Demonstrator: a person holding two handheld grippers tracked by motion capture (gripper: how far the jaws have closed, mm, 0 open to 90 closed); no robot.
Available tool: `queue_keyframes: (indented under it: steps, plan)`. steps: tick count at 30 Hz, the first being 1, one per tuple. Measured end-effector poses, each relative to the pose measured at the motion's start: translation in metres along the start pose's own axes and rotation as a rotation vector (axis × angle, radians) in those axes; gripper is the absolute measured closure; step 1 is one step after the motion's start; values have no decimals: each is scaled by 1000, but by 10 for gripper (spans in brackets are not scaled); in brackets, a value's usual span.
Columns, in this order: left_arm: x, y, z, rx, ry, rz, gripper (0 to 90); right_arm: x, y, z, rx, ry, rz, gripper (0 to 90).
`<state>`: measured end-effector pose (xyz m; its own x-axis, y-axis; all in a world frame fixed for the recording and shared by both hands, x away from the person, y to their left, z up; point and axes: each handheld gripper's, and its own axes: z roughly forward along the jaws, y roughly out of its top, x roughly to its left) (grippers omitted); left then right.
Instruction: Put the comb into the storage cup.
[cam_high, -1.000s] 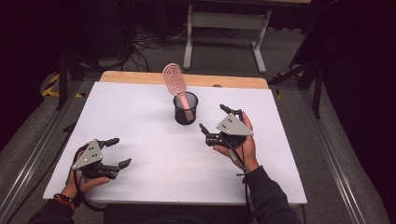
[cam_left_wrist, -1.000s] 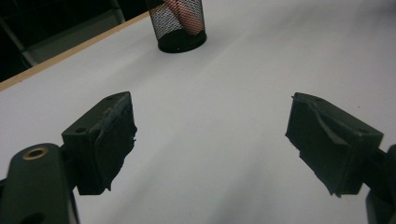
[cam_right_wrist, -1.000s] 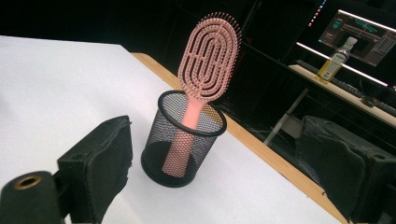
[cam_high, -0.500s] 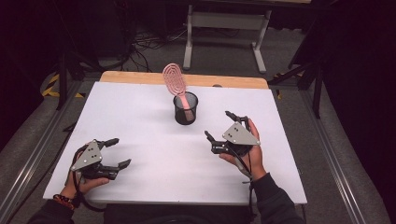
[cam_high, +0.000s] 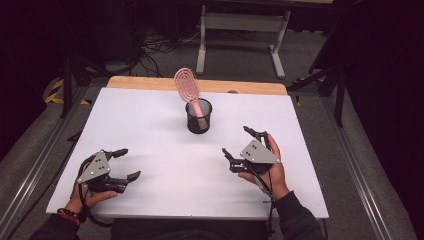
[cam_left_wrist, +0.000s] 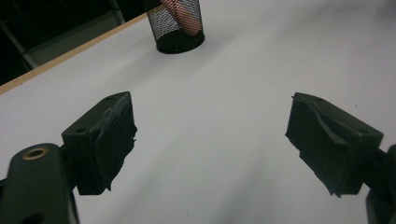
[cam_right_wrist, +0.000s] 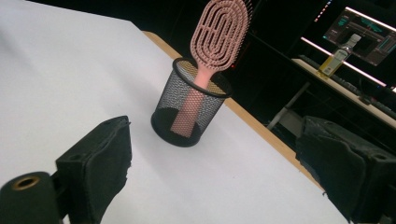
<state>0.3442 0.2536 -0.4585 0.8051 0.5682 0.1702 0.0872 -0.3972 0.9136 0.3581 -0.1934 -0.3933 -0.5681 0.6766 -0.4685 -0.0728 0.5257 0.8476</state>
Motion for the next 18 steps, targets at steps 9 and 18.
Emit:
queue_keyframes:
  steps: [9,18]
  plan:
    - [-2,0,2,7,0,9,166,4,-14,-5,23,14,12,109]
    - [-3,0,1,3,4,13,162,4,-30,-12,26,43,37,103]
